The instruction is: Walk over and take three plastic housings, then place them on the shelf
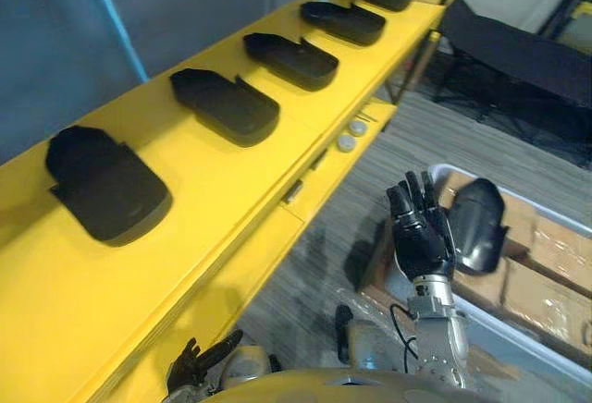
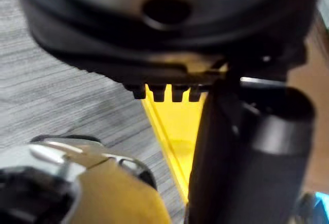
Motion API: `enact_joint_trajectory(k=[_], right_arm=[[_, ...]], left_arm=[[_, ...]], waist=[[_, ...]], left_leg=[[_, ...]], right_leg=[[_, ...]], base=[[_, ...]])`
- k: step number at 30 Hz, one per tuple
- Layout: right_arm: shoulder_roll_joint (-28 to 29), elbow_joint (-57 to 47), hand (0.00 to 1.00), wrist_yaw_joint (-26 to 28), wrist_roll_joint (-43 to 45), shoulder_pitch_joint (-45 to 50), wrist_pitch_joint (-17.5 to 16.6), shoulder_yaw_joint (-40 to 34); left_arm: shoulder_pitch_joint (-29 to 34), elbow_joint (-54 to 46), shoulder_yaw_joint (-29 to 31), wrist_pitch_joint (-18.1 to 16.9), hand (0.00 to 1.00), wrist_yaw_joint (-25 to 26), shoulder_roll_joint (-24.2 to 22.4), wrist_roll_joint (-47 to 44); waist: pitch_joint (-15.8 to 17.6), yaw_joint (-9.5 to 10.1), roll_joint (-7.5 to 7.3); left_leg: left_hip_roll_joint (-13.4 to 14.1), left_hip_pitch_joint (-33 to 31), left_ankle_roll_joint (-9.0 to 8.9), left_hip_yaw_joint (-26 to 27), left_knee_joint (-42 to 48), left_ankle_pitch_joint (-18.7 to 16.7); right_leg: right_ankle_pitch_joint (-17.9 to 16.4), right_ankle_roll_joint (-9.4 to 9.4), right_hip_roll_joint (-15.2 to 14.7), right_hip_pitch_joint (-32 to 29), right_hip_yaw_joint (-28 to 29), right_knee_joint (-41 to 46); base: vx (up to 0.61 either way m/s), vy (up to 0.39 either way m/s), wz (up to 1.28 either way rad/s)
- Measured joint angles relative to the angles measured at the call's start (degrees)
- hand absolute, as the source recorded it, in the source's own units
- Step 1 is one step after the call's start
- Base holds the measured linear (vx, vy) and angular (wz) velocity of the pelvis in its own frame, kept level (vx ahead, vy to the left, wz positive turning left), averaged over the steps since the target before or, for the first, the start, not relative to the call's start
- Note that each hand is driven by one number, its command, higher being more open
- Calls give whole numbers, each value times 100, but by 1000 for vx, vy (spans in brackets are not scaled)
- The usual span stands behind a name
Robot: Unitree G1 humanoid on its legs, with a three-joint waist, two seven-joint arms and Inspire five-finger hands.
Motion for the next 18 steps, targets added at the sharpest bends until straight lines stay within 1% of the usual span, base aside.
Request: enact_joint_trajectory(k=[1,2,3,5,6,7,8,9,10,11,12,13,14,15,16,17,18], right_arm=[[-24,9,100,-339,-185,-148,-127,108],[-23,22,100,-480,-210,-256,-168,173],[-18,101,100,-816,-209,-598,-296,315],[-17,210,100,-1142,-233,-913,-345,362],[-15,243,100,-1487,-511,-1045,-351,353],[-14,251,100,-1816,-911,-1113,-340,330],[-10,262,100,-1943,-1066,-1101,-333,302],[14,296,100,-2085,-1278,-1080,-309,233],[62,370,100,-2156,-1348,-1022,-297,113],[-2,533,100,-2159,-1332,-996,-295,-75],[-37,593,100,-2170,-1326,-986,-293,-149],[-78,645,100,-2168,-1340,-977,-279,-253],[-174,702,100,-2165,-1344,-977,-195,-361],[-368,755,100,-2164,-1342,-940,-54,-410],[-457,759,100,-2161,-1338,-880,5,-449],[-582,760,100,-2126,-1339,-707,95,-589],[-618,759,100,-2074,-1340,-562,131,-723]], left_arm=[[-36,-2,3,-12,100,86,3,6],[-44,-4,5,-31,100,147,5,5],[-85,-4,4,-42,100,383,44,-58],[-136,-4,12,-43,100,596,100,-200],[-153,-96,32,-56,100,666,162,-222],[-150,-232,33,-93,100,634,231,-163],[-150,-284,29,-123,100,601,254,-108],[-135,-382,3,-177,100,528,296,3],[-142,-469,-42,-231,100,379,382,14],[-191,-486,-80,-244,100,308,284,13],[-191,-505,-147,-285,100,293,229,14],[-192,-571,-250,-315,100,303,197,20],[-282,-595,-299,-323,100,323,180,16],[-388,-587,-298,-318,100,358,73,0],[-437,-588,-329,-319,100,363,10,-3],[-493,-607,-465,-374,100,334,-54,-36],[-491,-627,-605,-419,100,282,-31,-15]], waist=[[-10,55,-20],[-22,85,-39],[-22,122,-56],[-52,162,-112],[-83,168,-164],[-95,169,-230],[-115,169,-265],[-152,172,-350],[-191,186,-490],[-222,191,-379],[-217,194,-310],[-194,189,-247],[-111,131,-219],[-36,50,-115],[4,3,-47],[75,-113,62],[98,-195,84]], left_leg=[[125,-24,-25,106,-99,108],[197,-56,-53,144,-118,149],[377,-136,-160,212,-99,220],[555,-190,-267,250,-57,287],[739,-286,-357,245,40,338],[889,-363,-466,241,122,400],[942,-403,-531,235,163,437],[981,-466,-631,197,244,493],[952,-562,-745,-10,348,529],[1095,-602,-878,-228,280,646],[1183,-606,-959,-261,218,717],[1294,-613,-1097,-215,147,797],[1407,-614,-1253,-76,104,884],[1601,-621,-1283,-48,93,1000],[1683,-617,-1241,-90,79,1087],[1805,-589,-985,-201,50,1338],[1820,-559,-727,-276,14,1584]], right_leg=[[-72,-121,-212,76,3,370],[-88,-181,-338,105,5,538],[-151,-310,-701,174,34,918],[-172,-359,-980,227,99,1169],[-38,-520,-1071,237,241,1168],[215,-615,-1112,226,319,1059],[394,-625,-1119,225,334,932],[844,-596,-1107,227,305,586],[1213,-413,-1095,273,146,91],[834,-9,-969,468,-102,-323],[687,168,-922,558,-275,-557],[426,320,-866,631,-545,-823],[117,652,-795,601,-891,-994],[-63,750,-605,655,-1051,-1195],[-116,721,-491,729,-1098,-1310],[-140,664,-293,881,-1125,-1496],[-149,578,-233,966,-1134,-1549]], base=[[-21,-87,-59],[-28,-196,-59],[-27,-158,-45],[-46,-286,-41],[-54,-360,-36],[-50,-373,-26],[-40,-340,-21],[-66,-455,-26],[-73,-470,-47],[-78,-458,-59],[-57,-429,-74],[-41,-416,-86],[-50,-498,-91],[-41,-415,-66],[-37,-380,-36],[-34,-331,-10],[-40,-357,-14]])
